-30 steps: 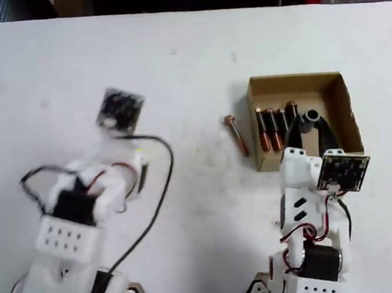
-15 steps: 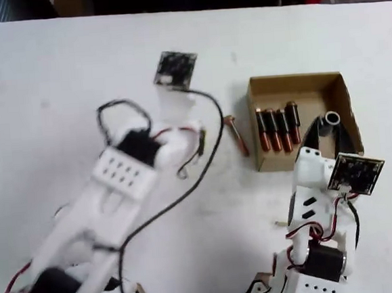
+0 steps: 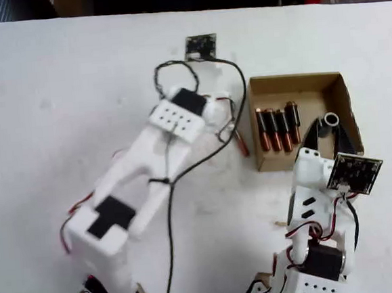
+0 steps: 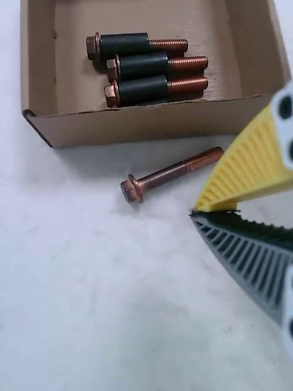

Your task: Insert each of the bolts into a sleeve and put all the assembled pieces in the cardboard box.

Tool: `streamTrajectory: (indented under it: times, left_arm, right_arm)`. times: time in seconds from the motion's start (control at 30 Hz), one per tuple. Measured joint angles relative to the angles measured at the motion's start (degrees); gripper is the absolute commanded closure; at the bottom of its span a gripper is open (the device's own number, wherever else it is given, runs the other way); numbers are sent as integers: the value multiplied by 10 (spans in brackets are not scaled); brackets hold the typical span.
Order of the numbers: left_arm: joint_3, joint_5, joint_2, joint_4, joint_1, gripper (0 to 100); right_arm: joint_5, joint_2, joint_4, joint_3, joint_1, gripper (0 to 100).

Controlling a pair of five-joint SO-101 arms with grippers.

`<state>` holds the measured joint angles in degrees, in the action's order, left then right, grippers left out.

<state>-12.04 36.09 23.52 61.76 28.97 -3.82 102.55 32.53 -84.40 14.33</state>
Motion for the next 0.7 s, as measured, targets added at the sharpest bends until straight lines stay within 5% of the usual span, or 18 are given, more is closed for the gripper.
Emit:
streamTrajectory:
  times: [0.37,0.7]
  left_arm:
    - [-71,13,135,0,9,966]
    - [-103,39,139,0,10,836]
  right_arm:
    - [0,0,-95,-66,1,981]
    - [0,0,-97,-67,1,981]
